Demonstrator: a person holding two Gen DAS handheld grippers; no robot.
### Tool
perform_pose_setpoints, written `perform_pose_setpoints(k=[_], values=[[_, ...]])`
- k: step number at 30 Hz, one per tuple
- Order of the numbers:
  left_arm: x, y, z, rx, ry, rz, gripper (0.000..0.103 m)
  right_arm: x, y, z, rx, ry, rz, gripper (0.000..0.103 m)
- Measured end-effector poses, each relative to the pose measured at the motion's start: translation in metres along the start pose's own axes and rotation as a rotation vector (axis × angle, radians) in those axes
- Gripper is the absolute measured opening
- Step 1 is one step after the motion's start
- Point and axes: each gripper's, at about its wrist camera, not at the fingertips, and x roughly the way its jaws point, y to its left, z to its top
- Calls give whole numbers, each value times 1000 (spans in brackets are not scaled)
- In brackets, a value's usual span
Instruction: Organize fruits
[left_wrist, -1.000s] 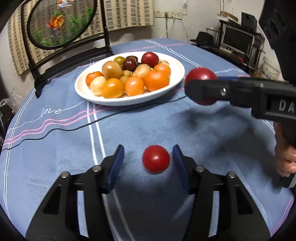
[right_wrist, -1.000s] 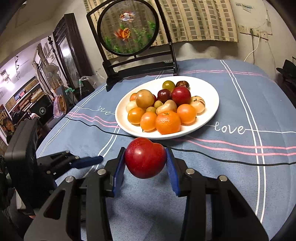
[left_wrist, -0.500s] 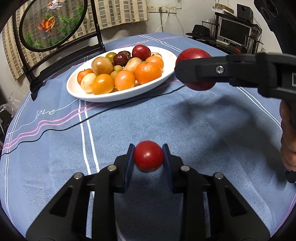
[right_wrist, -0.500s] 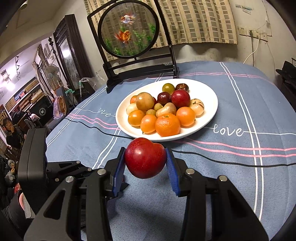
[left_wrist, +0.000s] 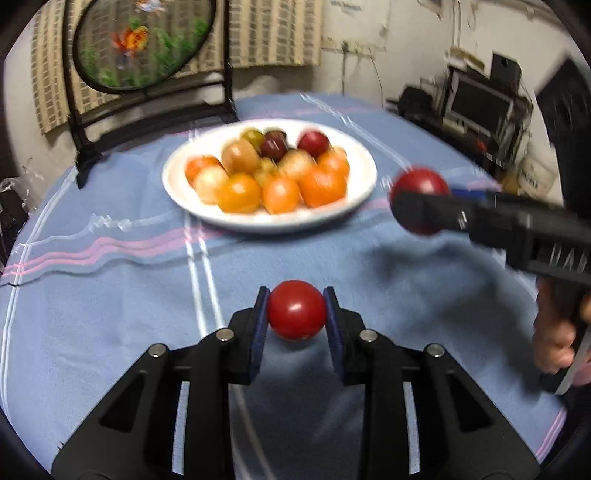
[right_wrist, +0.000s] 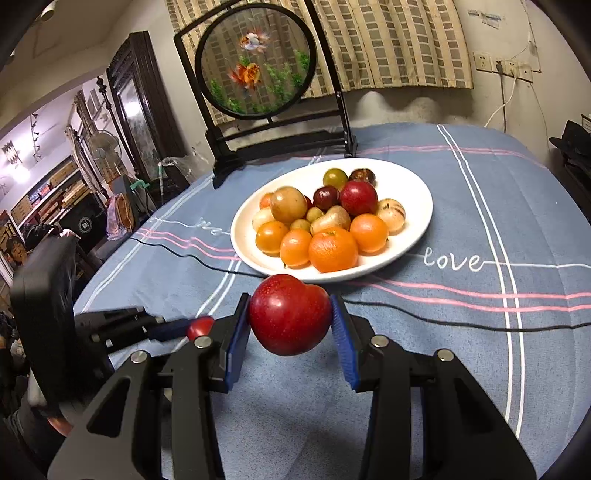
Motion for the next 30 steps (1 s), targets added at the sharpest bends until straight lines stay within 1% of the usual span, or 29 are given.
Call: perform_pose_setpoints(k=[2, 4, 6, 7, 9, 12, 13, 16, 18, 21, 22, 23, 24, 25, 26, 27, 29, 30], values=[[-4, 6, 15, -2, -27, 22, 30, 0, -2, 11, -18, -19, -12, 43], [-4, 15, 39, -17, -47, 38, 30, 6, -7, 27, -29, -28, -34, 43], [1, 24, 64, -41, -66, 46, 30, 17, -16, 47, -25, -33, -56, 43], [6, 28, 78, -54, -78, 62, 29, 23, -19, 52, -23, -36, -65, 43], [20, 39, 103, -87, -88, 77, 29, 35, -27, 67, -26, -42, -87, 43], [42, 52, 124, -126, -82, 77, 29, 56, -37, 88, -26, -40, -100, 43], [53, 56, 133, -138, -77, 89, 29, 66, -41, 95, -21, -35, -104, 43], [81, 70, 150, -169, -42, 102, 29, 89, -51, 110, 0, -17, -113, 43], [99, 75, 156, -176, -17, 120, 29, 104, -56, 114, 3, -1, -120, 43], [111, 77, 157, -177, 2, 139, 31, 118, -61, 116, 8, 28, -109, 43], [112, 77, 156, -178, 0, 159, 43, 119, -60, 116, 6, 29, -107, 44], [111, 77, 156, -173, -4, 174, 56, 119, -59, 116, -1, 32, -107, 46], [106, 76, 153, -165, -24, 204, 82, 117, -57, 116, -8, 36, -103, 65], [102, 77, 153, -161, -44, 227, 90, 108, -54, 115, -19, 12, -114, 72], [95, 76, 150, -152, -63, 241, 90, 102, -51, 114, -27, -9, -124, 81], [87, 75, 146, -139, -68, 237, 91, 89, -46, 111, -49, -39, -129, 88], [70, 74, 137, -130, -65, 238, 93, 72, -38, 105, -81, -60, -130, 94], [57, 71, 130, -126, -76, 239, 95, 62, -34, 102, -94, -71, -132, 97]])
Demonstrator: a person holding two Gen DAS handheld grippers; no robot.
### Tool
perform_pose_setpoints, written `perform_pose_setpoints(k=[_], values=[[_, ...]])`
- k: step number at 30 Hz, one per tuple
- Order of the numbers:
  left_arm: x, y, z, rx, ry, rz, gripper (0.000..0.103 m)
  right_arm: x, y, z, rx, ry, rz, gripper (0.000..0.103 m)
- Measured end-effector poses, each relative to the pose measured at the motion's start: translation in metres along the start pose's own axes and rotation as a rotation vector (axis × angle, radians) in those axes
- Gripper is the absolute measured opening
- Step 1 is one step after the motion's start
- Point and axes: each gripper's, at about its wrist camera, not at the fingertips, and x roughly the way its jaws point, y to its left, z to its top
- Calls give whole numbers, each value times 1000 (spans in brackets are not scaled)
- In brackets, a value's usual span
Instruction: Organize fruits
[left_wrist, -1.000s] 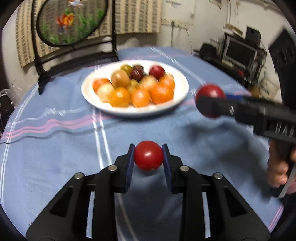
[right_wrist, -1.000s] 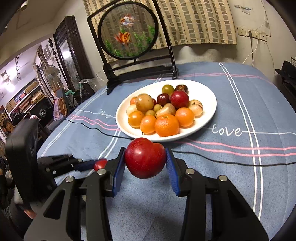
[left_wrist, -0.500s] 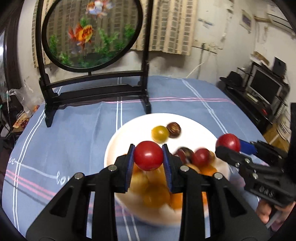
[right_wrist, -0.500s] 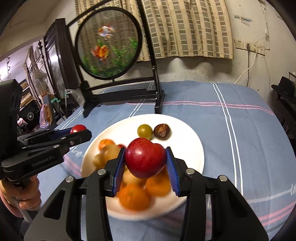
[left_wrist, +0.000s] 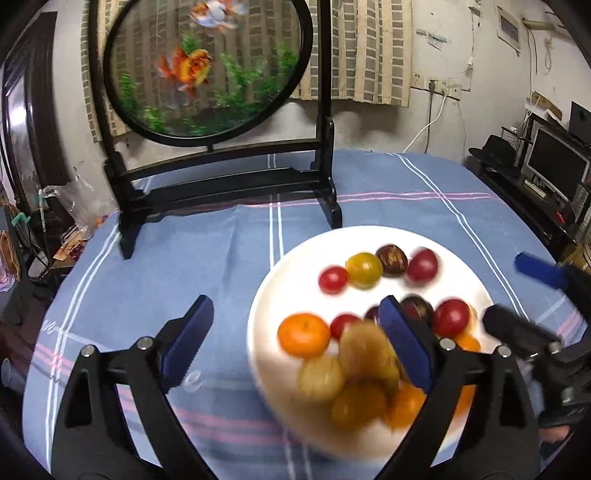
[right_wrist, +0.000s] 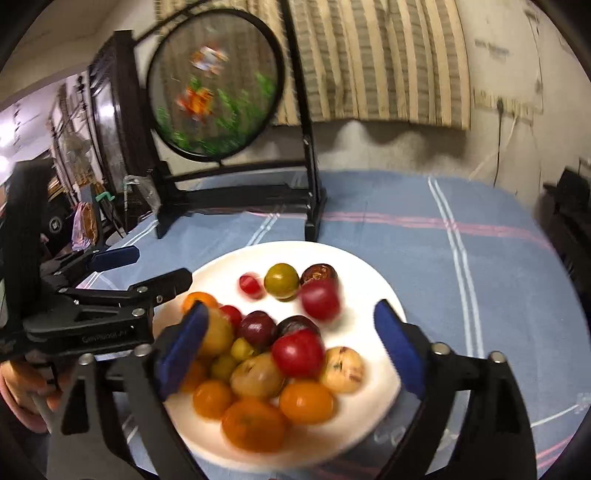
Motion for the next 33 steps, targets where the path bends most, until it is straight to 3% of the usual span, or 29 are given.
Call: perform_pose_setpoints(k=[3, 9, 15, 20, 33], values=[[-33, 1, -18, 11, -28, 26, 100, -37, 10, -15, -23, -28, -3, 102], [-106, 4, -88, 18, -64, 48, 101, -97, 29, -72, -114, -4, -37, 102], [-127, 6, -134, 4, -80, 37, 101, -117, 30, -113, -158, -12, -50, 102], [-122, 5, -142, -7, -44, 29, 101, -132, 27, -117, -135, -43, -36, 102], [-127, -4, -148, 42, -72, 49, 101, -138, 29, -125, -140, -35, -49, 102]])
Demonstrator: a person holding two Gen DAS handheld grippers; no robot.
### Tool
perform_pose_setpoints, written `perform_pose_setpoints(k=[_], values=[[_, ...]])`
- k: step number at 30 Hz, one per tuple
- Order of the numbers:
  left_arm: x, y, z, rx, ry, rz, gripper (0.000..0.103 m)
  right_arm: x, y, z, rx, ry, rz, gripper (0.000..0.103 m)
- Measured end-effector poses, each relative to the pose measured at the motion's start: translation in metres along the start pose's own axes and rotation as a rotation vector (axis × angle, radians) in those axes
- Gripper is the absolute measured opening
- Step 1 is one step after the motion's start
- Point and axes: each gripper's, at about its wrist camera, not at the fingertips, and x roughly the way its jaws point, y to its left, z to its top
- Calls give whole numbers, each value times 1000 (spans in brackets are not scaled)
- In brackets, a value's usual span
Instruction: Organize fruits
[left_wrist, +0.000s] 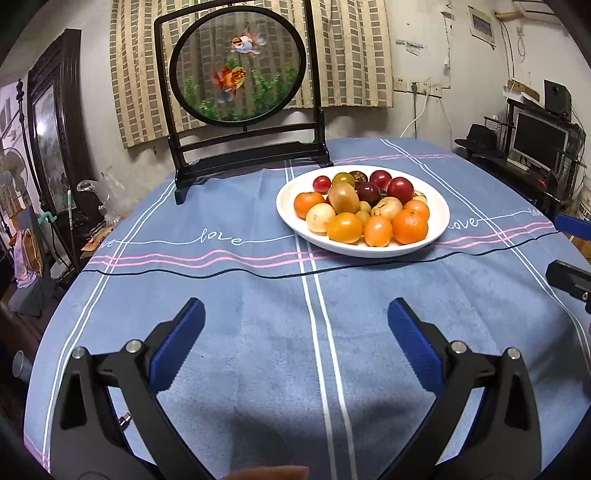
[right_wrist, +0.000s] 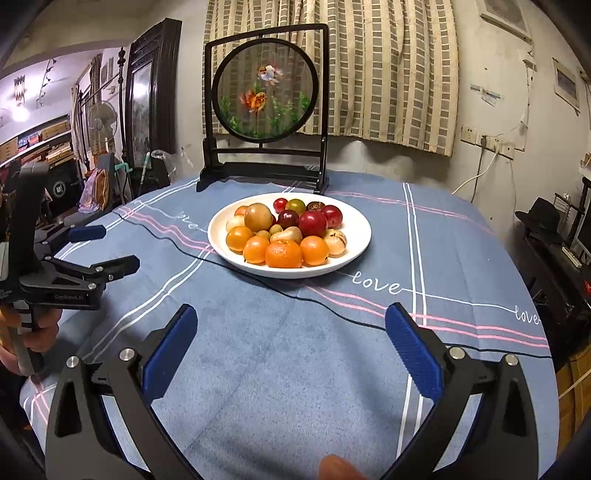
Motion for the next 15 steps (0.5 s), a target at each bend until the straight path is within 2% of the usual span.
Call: perform_pose_setpoints(k=[15], values=[[-5, 1, -2, -8, -18, -9, 101, 7, -1, -1, 3, 28, -3, 102]])
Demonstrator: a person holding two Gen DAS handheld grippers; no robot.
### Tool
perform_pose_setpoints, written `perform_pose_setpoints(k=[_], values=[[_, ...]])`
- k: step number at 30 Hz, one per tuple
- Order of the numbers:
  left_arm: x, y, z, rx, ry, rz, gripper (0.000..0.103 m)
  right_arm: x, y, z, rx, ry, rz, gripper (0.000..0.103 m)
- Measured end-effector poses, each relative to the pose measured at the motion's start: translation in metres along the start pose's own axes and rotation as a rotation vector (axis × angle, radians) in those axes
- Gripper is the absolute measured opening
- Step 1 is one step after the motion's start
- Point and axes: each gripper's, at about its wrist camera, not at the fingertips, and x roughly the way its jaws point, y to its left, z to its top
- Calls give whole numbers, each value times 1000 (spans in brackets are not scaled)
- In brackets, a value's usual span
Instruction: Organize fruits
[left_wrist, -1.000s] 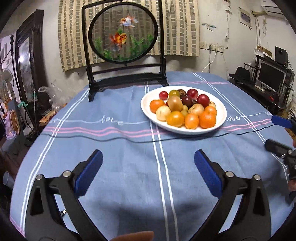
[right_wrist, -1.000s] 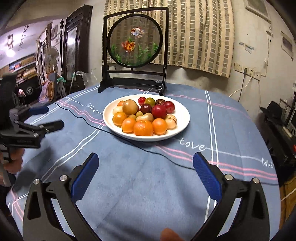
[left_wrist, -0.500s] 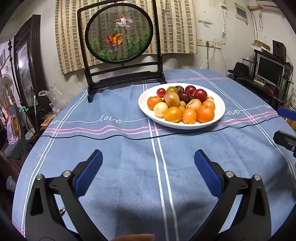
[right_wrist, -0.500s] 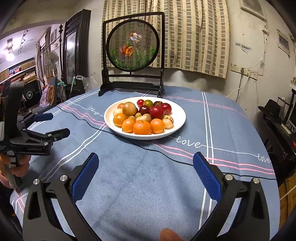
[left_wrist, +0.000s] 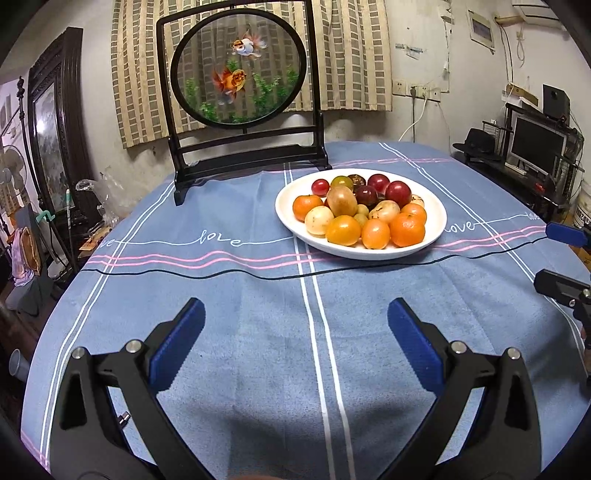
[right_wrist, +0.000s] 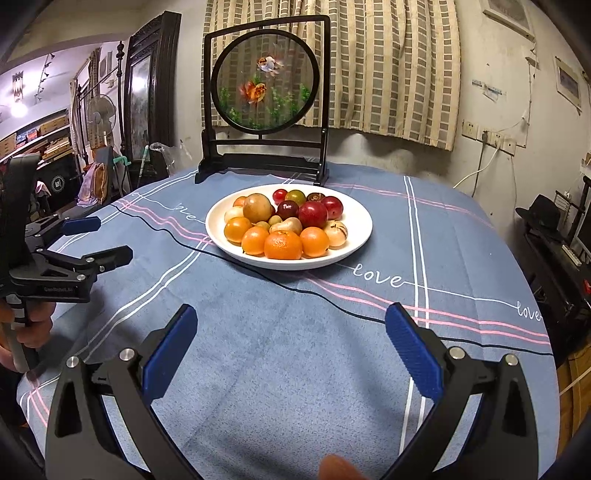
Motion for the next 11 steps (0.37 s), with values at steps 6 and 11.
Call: perform_pose_setpoints(k=[6, 11], values=[[1, -1, 0, 8, 1, 11, 101, 2, 0, 0, 2, 11, 0, 102], [2, -2, 0, 12, 2, 11, 101, 3, -1, -1, 3, 13, -1, 102]])
